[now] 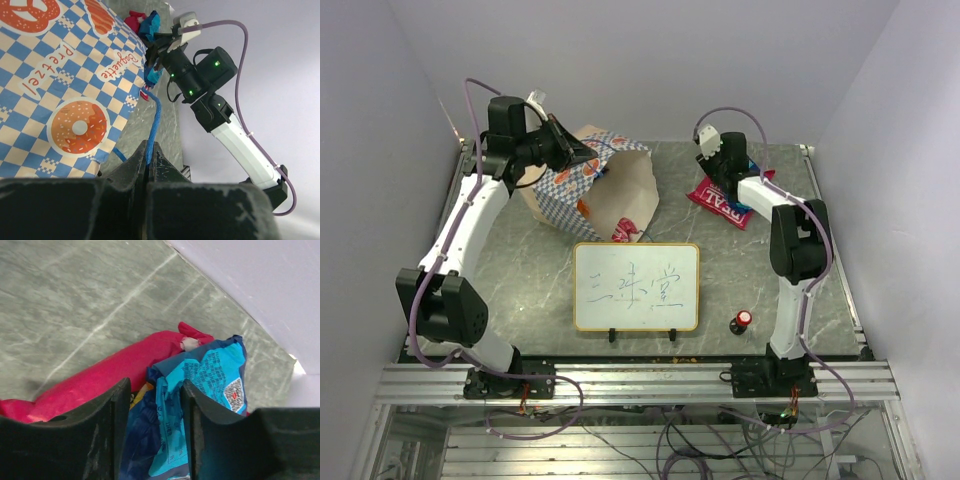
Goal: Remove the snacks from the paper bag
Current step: Place the snack at the center of the board, then take out the snack from the paper bag.
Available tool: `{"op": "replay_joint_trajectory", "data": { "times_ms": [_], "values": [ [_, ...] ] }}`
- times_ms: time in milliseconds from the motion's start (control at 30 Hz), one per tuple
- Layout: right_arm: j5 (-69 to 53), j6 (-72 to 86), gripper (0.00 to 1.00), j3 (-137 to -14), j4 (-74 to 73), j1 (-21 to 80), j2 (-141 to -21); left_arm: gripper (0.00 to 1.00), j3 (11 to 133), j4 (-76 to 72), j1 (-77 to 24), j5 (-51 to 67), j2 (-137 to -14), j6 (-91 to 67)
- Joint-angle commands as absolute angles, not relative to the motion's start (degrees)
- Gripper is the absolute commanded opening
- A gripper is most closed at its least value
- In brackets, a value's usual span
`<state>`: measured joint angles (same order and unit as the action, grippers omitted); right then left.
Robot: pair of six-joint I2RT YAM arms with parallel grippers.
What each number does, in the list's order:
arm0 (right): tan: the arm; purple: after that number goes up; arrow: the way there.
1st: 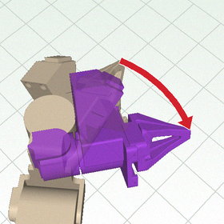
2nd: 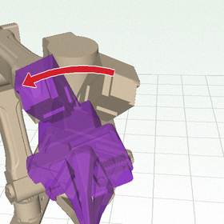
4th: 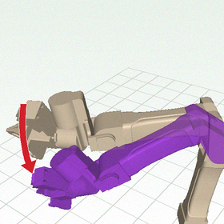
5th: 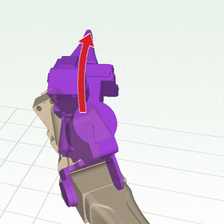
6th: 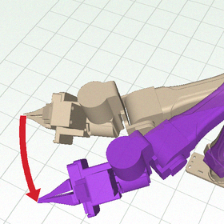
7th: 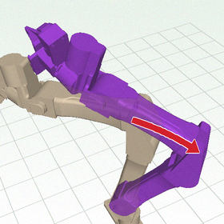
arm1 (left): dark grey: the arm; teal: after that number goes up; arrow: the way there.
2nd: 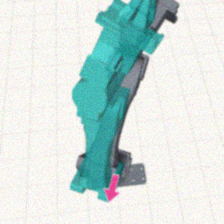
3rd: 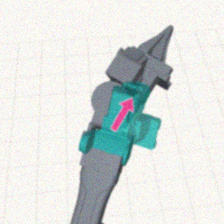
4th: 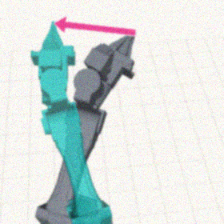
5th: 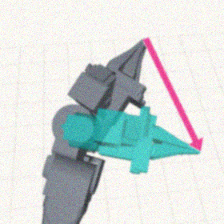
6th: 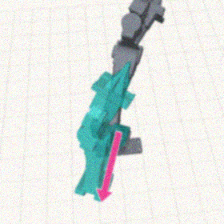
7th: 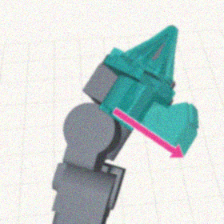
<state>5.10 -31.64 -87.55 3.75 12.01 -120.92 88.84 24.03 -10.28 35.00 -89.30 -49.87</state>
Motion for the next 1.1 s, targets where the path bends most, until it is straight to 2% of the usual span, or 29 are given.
{"op": "replay_joint_trajectory", "data": {
  "times_ms": [0,100,200,367,600,767,1067],
  "values": [
    [1.3,-21.5,0.50,-89.9,0.1,12.5,-116.3,0.07,93.2,26.1,-10.1,36.0,-90.5,-46.5],
    [-1.5,-17.2,0.59,-91.1,-1.7,12.5,-111.7,0.07,95.5,28.8,-10.1,35.6,-91.2,-43.9],
    [-7.0,-11.2,0.62,-90.9,-2.1,12.8,-108.0,0.07,95.7,28.5,-10.1,36.1,-91.5,-43.2],
    [-18.0,-2.4,0.63,-82.2,7.4,16.2,-101.5,0.07,94.7,25.8,-10.1,36.8,-91.4,-45.1],
    [-23.9,-2.9,0.63,-67.4,26.2,27.8,-96.2,0.07,93.9,25.4,-10.2,37.2,-89.7,-45.7],
    [-25.5,-4.1,0.62,-67.0,33.2,33.9,-101.2,0.07,91.0,26.3,-10.2,38.0,-86.9,-44.3],
    [-21.9,-12.3,0.61,-79.2,32.7,38.8,-118.2,0.07,90.5,29.5,-10.2,37.7,-84.8,-43.4]
  ]
}}
